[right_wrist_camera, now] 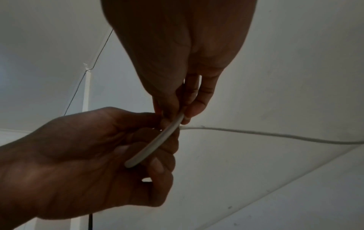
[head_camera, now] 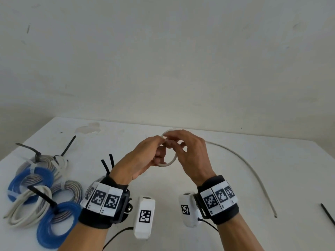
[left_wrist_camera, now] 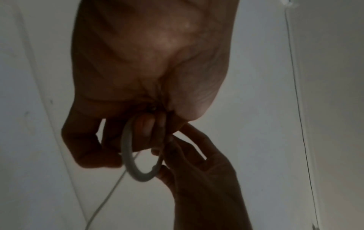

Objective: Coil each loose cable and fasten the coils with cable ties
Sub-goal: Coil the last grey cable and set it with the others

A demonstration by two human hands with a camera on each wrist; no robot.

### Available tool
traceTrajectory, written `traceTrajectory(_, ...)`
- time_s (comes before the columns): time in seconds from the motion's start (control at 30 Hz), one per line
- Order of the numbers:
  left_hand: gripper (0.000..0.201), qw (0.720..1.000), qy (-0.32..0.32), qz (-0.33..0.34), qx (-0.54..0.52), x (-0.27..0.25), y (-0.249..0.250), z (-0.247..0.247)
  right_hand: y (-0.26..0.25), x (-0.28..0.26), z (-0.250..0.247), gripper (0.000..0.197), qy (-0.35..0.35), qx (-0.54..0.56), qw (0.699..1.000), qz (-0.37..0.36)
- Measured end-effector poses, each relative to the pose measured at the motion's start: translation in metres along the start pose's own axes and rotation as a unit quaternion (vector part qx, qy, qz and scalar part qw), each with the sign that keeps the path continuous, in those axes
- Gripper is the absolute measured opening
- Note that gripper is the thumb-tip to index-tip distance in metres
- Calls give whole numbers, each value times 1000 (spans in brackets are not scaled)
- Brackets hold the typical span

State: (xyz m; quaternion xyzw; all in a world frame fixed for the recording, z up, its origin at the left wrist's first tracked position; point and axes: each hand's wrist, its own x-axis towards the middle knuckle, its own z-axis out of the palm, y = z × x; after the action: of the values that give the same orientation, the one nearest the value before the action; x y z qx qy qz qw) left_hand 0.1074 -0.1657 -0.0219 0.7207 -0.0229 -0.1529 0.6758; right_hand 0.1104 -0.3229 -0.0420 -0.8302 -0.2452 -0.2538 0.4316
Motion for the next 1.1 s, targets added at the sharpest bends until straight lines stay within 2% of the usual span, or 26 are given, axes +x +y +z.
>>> traceTrajectory(0.1,44,996,-1,38,82,-5,1,-1,-4,0,0,33,9,-10,1000,15)
traceTrajectory(0.17,44,995,-19,53,82,-7,4,-7,1,1,-3,41,19,-88,996,11)
traceTrajectory(0.23,43,996,-42,63,49,-9,6,-12,7,2,-5,39,-19,-116,993,26)
traceTrajectory(0.3,40,996,-51,73,-8,-9,5,-12,8,2,-7,31,-50,-62,996,49)
traceTrajectory(0.37,37,992,-43,80,-93,-8,7,-14,7,3,-9,27,-29,-2,998,62)
traceTrajectory(0.43,35,970,-17,90,-225,-8,13,-21,10,4,-14,17,16,30,997,71)
traceTrajectory(0.5,35,936,16,104,-337,-9,19,-34,14,5,-18,12,56,47,994,86)
traceTrajectory(0.63,40,895,34,119,-429,-8,20,-46,7,4,-9,9,76,41,993,82)
traceTrajectory(0.73,40,878,29,154,-452,-5,17,-42,3,1,1,8,61,14,996,58)
traceTrajectory(0.8,43,878,47,169,-445,-2,17,-40,2,1,2,15,53,-15,997,45)
traceTrajectory(0.9,36,882,76,173,-432,-2,17,-37,-5,1,2,21,18,-60,998,12)
traceTrajectory(1.03,41,915,116,176,-343,-3,18,-34,-14,-1,2,26,-14,-97,995,6)
traceTrajectory(1.1,39,930,122,204,-280,-4,19,-29,-18,-1,3,24,-41,-88,995,21)
